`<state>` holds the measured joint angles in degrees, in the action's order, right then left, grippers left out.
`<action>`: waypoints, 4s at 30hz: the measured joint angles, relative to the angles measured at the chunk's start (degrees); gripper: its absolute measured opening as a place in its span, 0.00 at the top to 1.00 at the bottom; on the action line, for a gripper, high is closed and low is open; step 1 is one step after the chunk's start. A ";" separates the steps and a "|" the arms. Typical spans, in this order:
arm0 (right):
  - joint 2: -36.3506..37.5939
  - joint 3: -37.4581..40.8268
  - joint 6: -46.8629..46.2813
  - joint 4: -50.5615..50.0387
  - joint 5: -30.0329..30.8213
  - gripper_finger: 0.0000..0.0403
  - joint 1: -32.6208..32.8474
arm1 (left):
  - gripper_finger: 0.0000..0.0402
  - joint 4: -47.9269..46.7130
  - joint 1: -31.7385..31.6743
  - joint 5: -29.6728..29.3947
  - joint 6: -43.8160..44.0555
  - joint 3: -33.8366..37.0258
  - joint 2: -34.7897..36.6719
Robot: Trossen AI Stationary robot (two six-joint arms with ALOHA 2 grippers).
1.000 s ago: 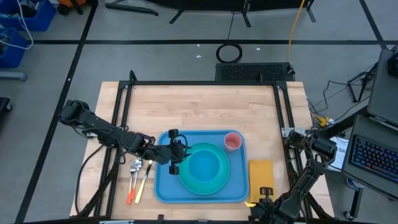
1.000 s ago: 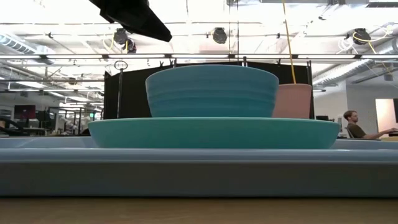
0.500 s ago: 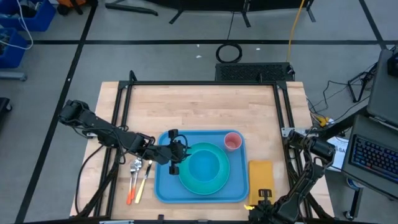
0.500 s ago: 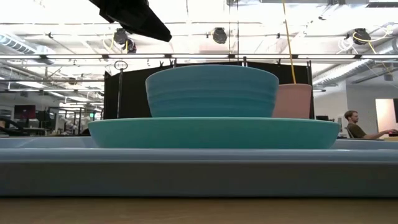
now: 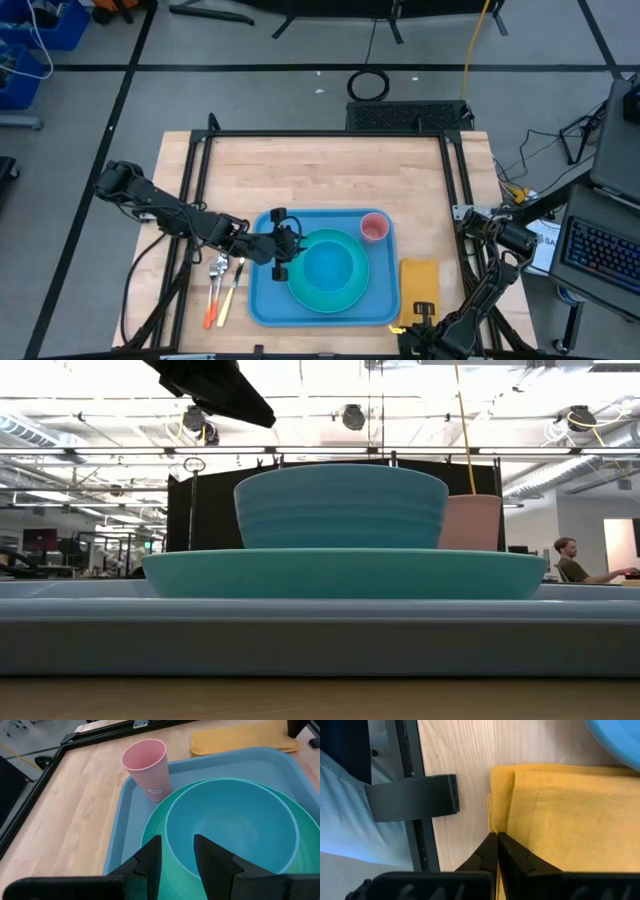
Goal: Set up tray
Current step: Put the yellow napkin on the left green plate in the blue serving tray
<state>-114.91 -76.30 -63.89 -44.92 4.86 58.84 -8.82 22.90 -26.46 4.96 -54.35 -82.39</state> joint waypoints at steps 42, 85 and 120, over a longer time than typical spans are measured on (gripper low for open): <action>5.46 0.06 -1.39 -8.16 6.75 0.65 0.34 | 0.70 -0.51 0.07 1.55 1.61 -0.02 0.00; 9.16 8.02 -3.49 -11.10 5.70 1.00 -2.07 | 0.70 -0.28 0.88 1.33 4.16 -0.04 -3.91; 26.34 5.54 -6.98 -39.12 22.08 1.00 -14.05 | 0.70 0.15 5.46 2.19 6.40 -0.04 -3.89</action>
<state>-88.56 -70.76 -70.87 -84.04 26.94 44.79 -8.67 28.36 -24.27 11.36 -54.39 -86.28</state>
